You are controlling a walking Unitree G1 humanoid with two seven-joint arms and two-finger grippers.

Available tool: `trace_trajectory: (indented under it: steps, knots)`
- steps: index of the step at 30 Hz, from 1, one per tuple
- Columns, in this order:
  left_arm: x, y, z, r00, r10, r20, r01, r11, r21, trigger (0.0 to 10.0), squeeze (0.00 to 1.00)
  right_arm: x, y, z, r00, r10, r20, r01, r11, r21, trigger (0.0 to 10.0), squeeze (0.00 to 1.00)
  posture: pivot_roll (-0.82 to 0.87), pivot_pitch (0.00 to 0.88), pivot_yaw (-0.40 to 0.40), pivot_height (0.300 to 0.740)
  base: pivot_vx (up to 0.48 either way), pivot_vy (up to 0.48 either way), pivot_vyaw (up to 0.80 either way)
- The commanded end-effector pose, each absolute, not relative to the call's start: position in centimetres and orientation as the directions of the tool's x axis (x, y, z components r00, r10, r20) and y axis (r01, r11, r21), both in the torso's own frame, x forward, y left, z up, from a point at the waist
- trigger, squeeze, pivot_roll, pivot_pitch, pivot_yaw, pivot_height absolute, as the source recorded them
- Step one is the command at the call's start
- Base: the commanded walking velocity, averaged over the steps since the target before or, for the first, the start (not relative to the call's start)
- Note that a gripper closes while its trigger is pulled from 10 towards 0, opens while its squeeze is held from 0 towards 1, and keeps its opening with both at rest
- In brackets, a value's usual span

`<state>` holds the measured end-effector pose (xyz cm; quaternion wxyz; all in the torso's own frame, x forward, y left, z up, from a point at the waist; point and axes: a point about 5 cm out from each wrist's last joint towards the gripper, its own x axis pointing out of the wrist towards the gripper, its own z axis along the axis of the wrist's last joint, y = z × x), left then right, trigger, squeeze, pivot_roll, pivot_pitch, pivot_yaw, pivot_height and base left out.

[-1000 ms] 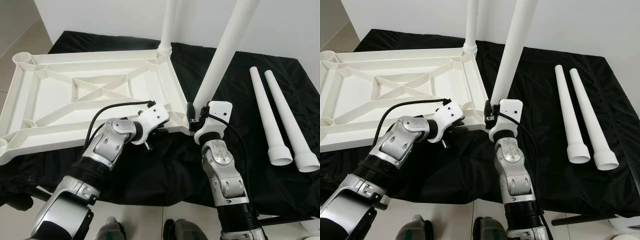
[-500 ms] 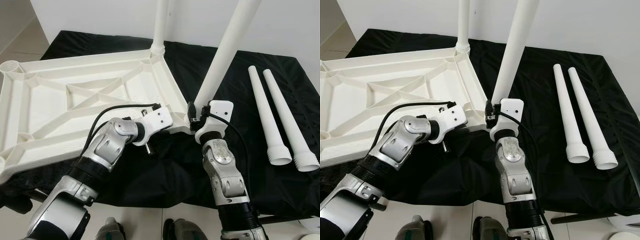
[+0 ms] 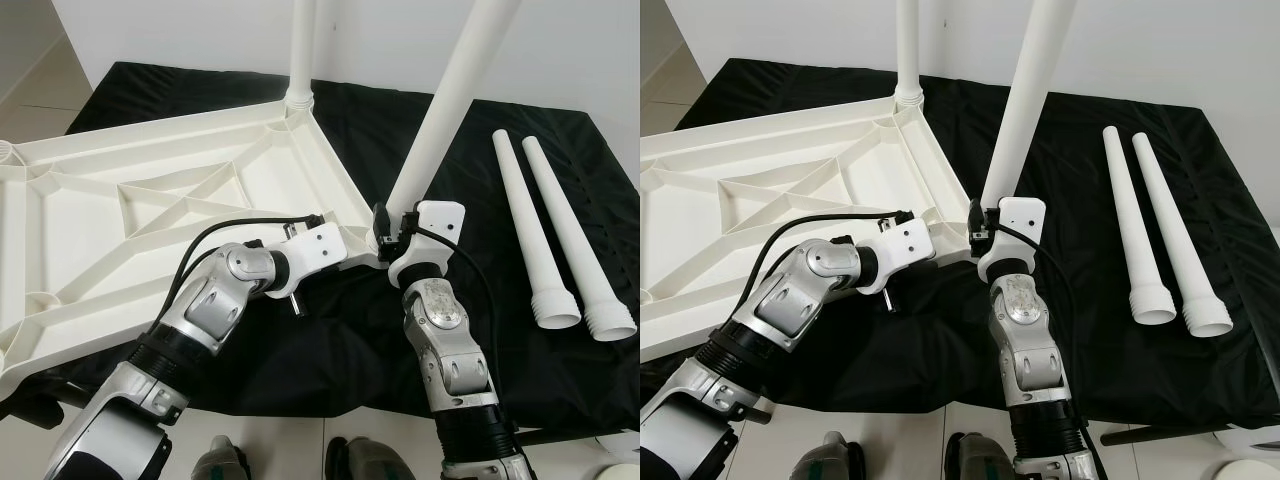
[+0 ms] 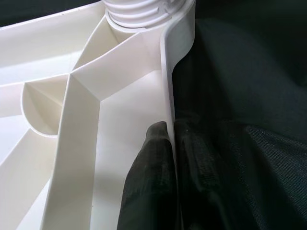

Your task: Building children table

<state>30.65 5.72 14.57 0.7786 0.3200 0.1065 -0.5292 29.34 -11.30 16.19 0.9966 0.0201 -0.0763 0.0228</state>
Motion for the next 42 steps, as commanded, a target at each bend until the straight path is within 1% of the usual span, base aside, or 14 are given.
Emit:
trace_trajectory:
  steps: [1,4,8,9,11,13,22,23,25,26,34,35,36,42]
  knots:
    - [29.5,5.5,13.8,0.328,-0.783,-0.529,0.923,0.147,0.355,10.0,0.00,29.3,-13.2,14.3,0.997,-0.044,0.067,0.041,0.999,0.033,10.0,0.00,-0.03,0.073,-0.034,0.740,0.000,0.000,0.00]
    - [29.4,5.2,14.1,0.324,-0.793,-0.515,0.923,0.146,0.356,10.0,0.00,29.6,-13.6,14.2,0.993,-0.097,0.073,0.093,0.994,0.053,10.0,0.00,-0.03,0.067,-0.036,0.740,0.000,0.000,0.00]
    - [29.4,5.1,14.2,0.326,-0.796,-0.510,0.922,0.149,0.358,10.0,0.00,29.7,-13.8,14.2,0.989,-0.125,0.074,0.120,0.990,0.069,10.0,0.00,-0.02,0.061,-0.038,0.740,0.000,0.000,0.00]
    - [29.3,5.0,14.3,0.328,-0.799,-0.504,0.921,0.151,0.359,10.0,0.00,29.9,-14.1,14.3,0.983,-0.164,0.077,0.158,0.984,0.081,10.0,0.00,-0.02,0.059,-0.040,0.740,0.000,0.000,0.00]
    - [29.3,5.0,14.3,0.328,-0.799,-0.504,0.921,0.151,0.359,10.0,0.00,29.9,-14.1,14.3,0.983,-0.164,0.077,0.158,0.984,0.081,10.0,0.00,-0.02,0.059,-0.040,0.740,0.000,0.000,0.00]
    - [29.2,4.7,14.4,0.332,-0.804,-0.493,0.919,0.159,0.361,10.0,0.00,30.1,-14.3,14.5,0.971,-0.222,0.088,0.212,0.972,0.104,10.0,0.00,-0.01,0.050,-0.045,0.740,0.000,0.000,0.00]
    - [29.0,4.8,14.4,0.341,-0.803,-0.489,0.917,0.169,0.361,10.0,0.00,30.1,-14.1,14.5,0.970,-0.222,0.099,0.210,0.970,0.120,10.0,0.00,-0.01,0.046,-0.047,0.740,0.000,0.000,0.00]
    - [29.0,4.8,14.4,0.342,-0.802,-0.489,0.917,0.170,0.361,10.0,0.00,30.0,-14.1,14.5,0.971,-0.215,0.102,0.203,0.972,0.119,10.0,0.41,-0.01,0.046,-0.047,0.740,0.000,0.000,0.00]
    - [29.0,4.8,14.4,0.343,-0.802,-0.489,0.916,0.171,0.362,10.0,0.00,30.0,-14.2,14.5,0.972,-0.210,0.104,0.197,0.973,0.119,10.0,0.41,-0.01,0.046,-0.047,0.740,0.000,0.000,0.00]
    - [29.0,4.8,14.4,0.343,-0.802,-0.488,0.916,0.172,0.362,10.0,0.00,30.0,-14.0,14.4,0.978,-0.180,0.108,0.166,0.977,0.131,10.0,1.00,-0.01,0.046,-0.047,0.740,0.000,0.000,0.00]
    - [29.1,4.8,14.5,0.346,-0.803,-0.485,0.915,0.174,0.365,10.0,0.00,30.0,-13.8,14.5,0.981,-0.150,0.122,0.135,0.983,0.126,10.0,1.00,-0.01,0.048,-0.046,0.740,0.000,0.000,0.00]
    - [29.1,4.8,14.5,0.347,-0.803,-0.484,0.915,0.175,0.365,10.0,0.00,30.0,-13.8,14.6,0.984,-0.127,0.125,0.111,0.986,0.125,10.0,0.00,-0.01,0.050,-0.046,0.740,0.000,0.000,0.00]
    - [29.1,4.8,14.5,0.347,-0.803,-0.484,0.915,0.175,0.365,10.0,0.00,30.0,-13.8,14.6,0.984,-0.127,0.125,0.111,0.986,0.125,10.0,0.00,-0.01,0.050,-0.046,0.740,0.000,0.000,0.00]
    - [29.3,4.8,14.7,0.355,-0.802,-0.481,0.912,0.182,0.369,10.0,0.00,30.4,-15.0,15.7,0.981,-0.010,0.195,-0.009,0.995,0.101,10.0,0.00,-0.02,0.060,-0.041,0.740,0.000,0.000,0.00]
